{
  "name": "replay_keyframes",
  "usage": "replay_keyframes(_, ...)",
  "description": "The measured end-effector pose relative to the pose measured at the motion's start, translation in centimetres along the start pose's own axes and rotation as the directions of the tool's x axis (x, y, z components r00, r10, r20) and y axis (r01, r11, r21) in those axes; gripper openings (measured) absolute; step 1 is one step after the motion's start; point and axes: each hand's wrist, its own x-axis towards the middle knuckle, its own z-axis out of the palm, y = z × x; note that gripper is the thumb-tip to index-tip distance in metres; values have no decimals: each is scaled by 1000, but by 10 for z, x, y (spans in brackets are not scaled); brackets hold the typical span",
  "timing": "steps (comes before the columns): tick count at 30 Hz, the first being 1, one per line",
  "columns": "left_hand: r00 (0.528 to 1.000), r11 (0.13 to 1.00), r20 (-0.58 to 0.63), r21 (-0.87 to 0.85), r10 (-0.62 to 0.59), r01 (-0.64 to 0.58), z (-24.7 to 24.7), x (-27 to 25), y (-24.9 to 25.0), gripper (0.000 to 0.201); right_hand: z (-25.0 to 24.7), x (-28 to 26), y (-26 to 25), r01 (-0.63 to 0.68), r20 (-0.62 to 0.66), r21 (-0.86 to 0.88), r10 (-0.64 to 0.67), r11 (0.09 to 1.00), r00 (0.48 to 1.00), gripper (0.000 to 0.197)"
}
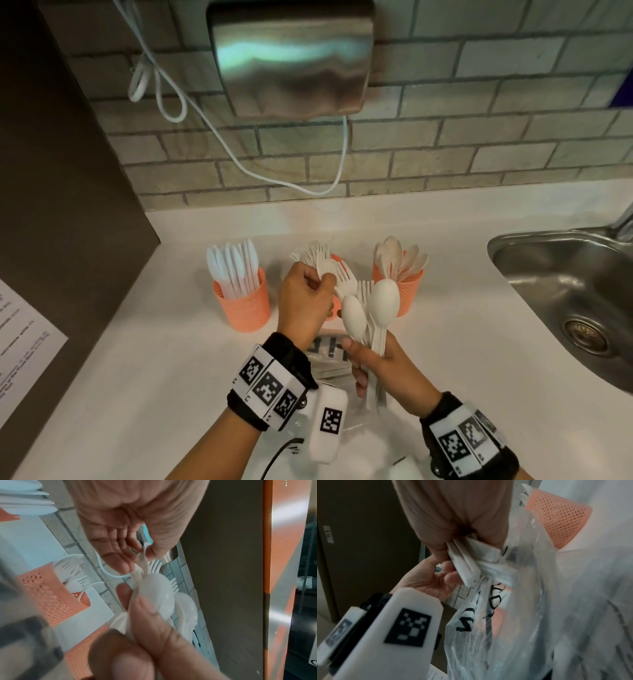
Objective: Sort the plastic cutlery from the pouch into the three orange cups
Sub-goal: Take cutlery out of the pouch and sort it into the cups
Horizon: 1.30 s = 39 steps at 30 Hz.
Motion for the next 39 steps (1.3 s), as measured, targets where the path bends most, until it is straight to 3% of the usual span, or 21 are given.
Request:
replay_keyframes(4, 997, 979, -64, -201, 30, -42, -7, 10, 9, 22, -3, -2, 1, -53, 50, 136, 47, 989, 998, 26)
replay_keyframes(7, 991, 894, -131, -444, 0, -59, -18, 18, 24, 13, -4, -4, 3, -87, 42, 222, 80, 971, 996, 29)
replay_keyframes(9, 983, 859, -181, -507, -22, -74, -27, 22, 31, 7, -5, -4, 3, -95, 30, 234, 90, 967, 995, 31)
replay_keyframes(11, 988, 879, -148, -476, -37, -39, -31, 23, 30, 7, -6, -3, 1, -85, 18, 234, 83, 969, 996, 35)
replay_keyframes(13, 999, 943, -38, -333, 14, -26, -28, 15, 22, 8, -6, -3, -2, -70, 5, 234, 71, 970, 997, 41)
replay_keyframes(16, 984, 987, 91, -76, 151, -145, -12, -9, 8, 8, -6, -2, -4, -44, -7, 221, 47, 974, 999, 46)
replay_keyframes(21, 982, 985, 83, -10, 172, -171, 9, -20, -1, 12, -2, -6, -5, -27, 7, 134, 26, 991, 1000, 25)
replay_keyframes(24, 985, 989, 97, -71, 140, -134, 11, -19, 1, 11, -3, -10, -7, -45, 31, 123, 41, 991, 999, 23)
replay_keyframes(29, 979, 970, -27, -130, 204, -206, 9, -12, 10, 19, -6, -14, -7, -84, 44, 94, 81, 992, 996, 47)
replay_keyframes(33, 985, 933, -89, -318, 147, -168, 3, -4, 17, 34, -4, -19, -6, -77, 74, 24, 75, 997, 994, 25)
replay_keyframes(36, 980, 894, -176, -419, 91, -158, -4, -1, 26, 16, -3, -22, -4, -85, 93, -30, 87, 996, 992, 13)
replay_keyframes(39, 971, 860, -238, -492, 22, -140, -13, 5, 38, 18, 0, -24, 0, -87, 109, -45, 91, 995, 990, 18)
